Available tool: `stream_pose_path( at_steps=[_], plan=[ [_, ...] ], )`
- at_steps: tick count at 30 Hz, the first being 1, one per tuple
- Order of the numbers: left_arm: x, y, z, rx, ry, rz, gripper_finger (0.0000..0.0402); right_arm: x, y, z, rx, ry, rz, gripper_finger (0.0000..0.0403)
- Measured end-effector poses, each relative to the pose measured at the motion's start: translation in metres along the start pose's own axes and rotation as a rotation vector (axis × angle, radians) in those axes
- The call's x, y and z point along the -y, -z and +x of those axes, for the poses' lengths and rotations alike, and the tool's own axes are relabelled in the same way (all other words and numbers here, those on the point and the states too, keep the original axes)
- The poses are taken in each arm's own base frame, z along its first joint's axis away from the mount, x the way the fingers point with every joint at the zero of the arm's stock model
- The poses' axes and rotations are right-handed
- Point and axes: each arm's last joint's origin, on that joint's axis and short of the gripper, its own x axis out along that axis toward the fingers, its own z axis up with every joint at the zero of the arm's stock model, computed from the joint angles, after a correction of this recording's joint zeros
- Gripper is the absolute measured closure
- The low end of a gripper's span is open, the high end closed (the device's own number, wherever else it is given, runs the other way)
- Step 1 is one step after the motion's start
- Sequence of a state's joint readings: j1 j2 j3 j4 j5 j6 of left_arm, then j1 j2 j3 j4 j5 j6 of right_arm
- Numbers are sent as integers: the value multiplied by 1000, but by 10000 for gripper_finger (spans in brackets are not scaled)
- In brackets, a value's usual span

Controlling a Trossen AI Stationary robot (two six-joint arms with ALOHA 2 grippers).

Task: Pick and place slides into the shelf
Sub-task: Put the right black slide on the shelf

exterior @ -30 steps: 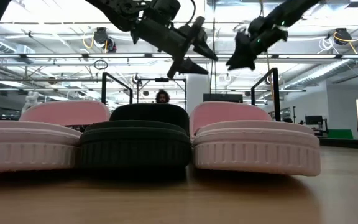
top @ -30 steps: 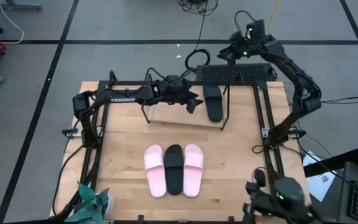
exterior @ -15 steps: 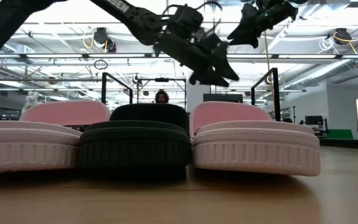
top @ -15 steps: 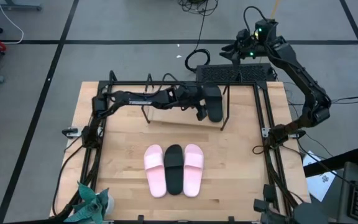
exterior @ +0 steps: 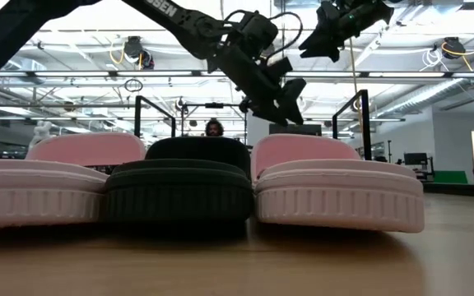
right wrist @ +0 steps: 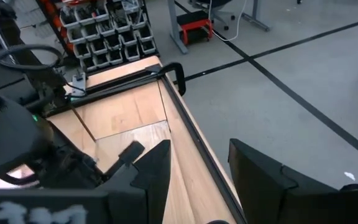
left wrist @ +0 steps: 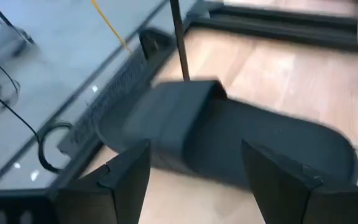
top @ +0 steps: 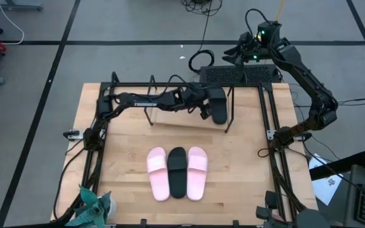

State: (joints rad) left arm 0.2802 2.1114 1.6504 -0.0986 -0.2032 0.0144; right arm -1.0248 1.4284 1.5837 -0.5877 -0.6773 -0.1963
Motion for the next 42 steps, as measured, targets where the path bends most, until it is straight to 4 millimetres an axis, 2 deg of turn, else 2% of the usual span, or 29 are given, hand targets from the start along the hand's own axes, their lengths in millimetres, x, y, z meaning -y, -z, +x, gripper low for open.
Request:
stream_pose_path(
  at_steps=[7, 23, 28, 34, 38, 42],
  plan=[
    [7, 4, 9, 37, 10, -24, 153, 0, 0, 0, 0, 1, -5, 250],
    [7, 4, 9, 42, -37, -25, 153, 0, 0, 0, 2, -3, -4, 250],
    [-7, -5, -7, 2, -194, 53, 153, -3, 5, -1, -49, -18, 24, 250],
    [-37, -19, -33, -38, -372, 65, 153, -30, 12, 7, -150, -118, -2, 250],
    [-63, -30, -58, -57, -454, 3, 153, -61, 14, 18, -211, -227, -49, 250],
    [-86, -31, -85, -129, -507, -58, 153, -95, 17, 30, -263, -334, -127, 250]
  ],
)
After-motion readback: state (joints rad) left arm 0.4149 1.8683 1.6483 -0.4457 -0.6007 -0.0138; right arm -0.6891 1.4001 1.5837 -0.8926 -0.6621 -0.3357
